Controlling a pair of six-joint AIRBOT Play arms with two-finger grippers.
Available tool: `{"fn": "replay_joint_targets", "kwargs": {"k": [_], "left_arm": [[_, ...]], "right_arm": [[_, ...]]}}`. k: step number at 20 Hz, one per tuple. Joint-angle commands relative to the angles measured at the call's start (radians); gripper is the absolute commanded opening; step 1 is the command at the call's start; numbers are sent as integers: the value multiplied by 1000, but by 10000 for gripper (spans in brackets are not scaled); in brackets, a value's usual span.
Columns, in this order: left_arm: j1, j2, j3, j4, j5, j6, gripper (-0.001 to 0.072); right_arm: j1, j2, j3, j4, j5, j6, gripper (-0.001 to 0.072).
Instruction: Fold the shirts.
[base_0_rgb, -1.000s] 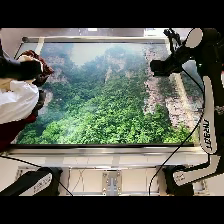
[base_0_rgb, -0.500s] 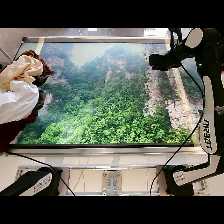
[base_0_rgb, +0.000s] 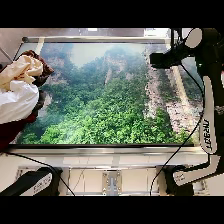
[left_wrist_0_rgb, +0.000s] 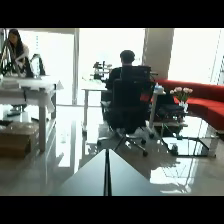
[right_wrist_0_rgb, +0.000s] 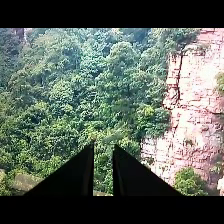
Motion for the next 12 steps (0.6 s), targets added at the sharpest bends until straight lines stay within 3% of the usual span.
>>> {"fn": "replay_joint_targets", "kwargs": {"k": [1,5,8,10,11,12], "left_arm": [[1,3,1,-30,-359,-43,12],[1,3,1,46,-862,-31,12],[1,-4,1,132,-1126,-25,12],[1,-27,1,196,-1300,39,23],[2,-36,-6,245,-1333,72,143],[2,-39,-26,327,-1330,93,421]], "right_arm": [[0,1,0,-26,2,-44,179],[0,1,0,-18,16,-44,180],[1,0,0,-17,95,-44,180],[1,0,-1,-17,153,-44,180],[1,0,-1,-15,169,-52,181],[1,0,-1,-9,179,-67,189]]}}
